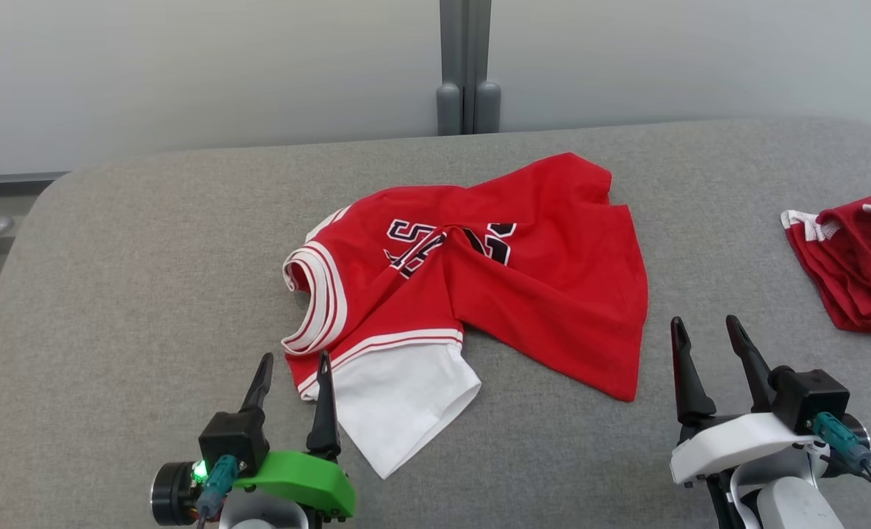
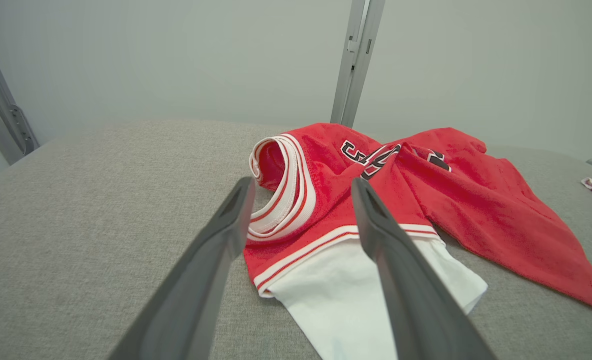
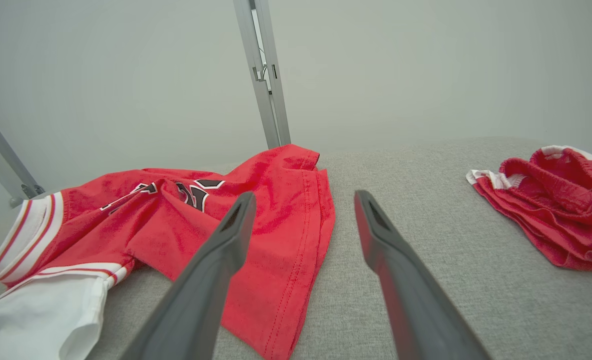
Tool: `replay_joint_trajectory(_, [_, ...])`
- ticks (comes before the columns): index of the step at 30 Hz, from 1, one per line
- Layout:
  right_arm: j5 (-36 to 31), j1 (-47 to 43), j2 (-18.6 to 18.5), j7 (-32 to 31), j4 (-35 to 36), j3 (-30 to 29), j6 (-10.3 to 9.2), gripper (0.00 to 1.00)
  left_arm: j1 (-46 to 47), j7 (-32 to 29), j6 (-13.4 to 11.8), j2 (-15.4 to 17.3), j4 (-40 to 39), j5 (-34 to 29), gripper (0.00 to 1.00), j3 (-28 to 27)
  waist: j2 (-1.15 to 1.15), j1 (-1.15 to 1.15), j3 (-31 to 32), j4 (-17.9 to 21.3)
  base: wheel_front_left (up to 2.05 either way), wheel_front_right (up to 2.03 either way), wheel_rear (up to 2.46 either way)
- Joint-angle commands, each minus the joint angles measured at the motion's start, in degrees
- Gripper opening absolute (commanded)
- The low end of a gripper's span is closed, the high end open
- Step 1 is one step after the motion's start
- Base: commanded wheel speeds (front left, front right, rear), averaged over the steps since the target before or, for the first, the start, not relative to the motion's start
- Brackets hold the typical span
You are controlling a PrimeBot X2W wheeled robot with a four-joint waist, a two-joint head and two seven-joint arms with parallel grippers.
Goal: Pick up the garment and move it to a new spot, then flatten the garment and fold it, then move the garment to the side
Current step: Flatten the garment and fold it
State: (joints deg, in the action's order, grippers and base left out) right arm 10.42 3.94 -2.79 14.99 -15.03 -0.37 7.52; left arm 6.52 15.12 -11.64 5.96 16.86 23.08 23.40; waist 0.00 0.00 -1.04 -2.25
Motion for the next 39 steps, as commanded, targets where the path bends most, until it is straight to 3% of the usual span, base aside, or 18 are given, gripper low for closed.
replay_joint_trajectory(1, [0.13,-0.42,-0.2,0.26,-0.04,0.4,-0.07,1.0,-1.32,0.0,-0.13,-0.14,-0.64,-1.09,1.0,-0.75,0.0,0.0,1.38,-0.73,0.0,0.0,0.0])
replay_joint_trajectory(25, [0.31,-0.79,-0.2,0.27,-1.79,1.33,-0.07,1.0,-3.09,-0.41,2.56,-0.88,1.71,-2.86,1.0,-3.05,0.0,0.0,1.6,-0.89,0.0,0.0,0.0])
replay_joint_trajectory(31, [0.5,-1.2,-0.2,0.27,-3.77,0.27,-0.07,1.0,-5.01,-9.55,4.99,-1.9,4.95,1.66,1.0,-0.36,0.0,0.0,0.88,-0.14,0.0,0.0,0.0])
replay_joint_trajectory(39, [0.97,-0.44,-0.18,-0.89,-8.54,0.96,-0.06,1.0,-5.33,-18.84,4.38,-2.74,5.8,7.9,1.0,1.74,0.0,0.0,-0.51,2.03,0.0,0.0,0.0])
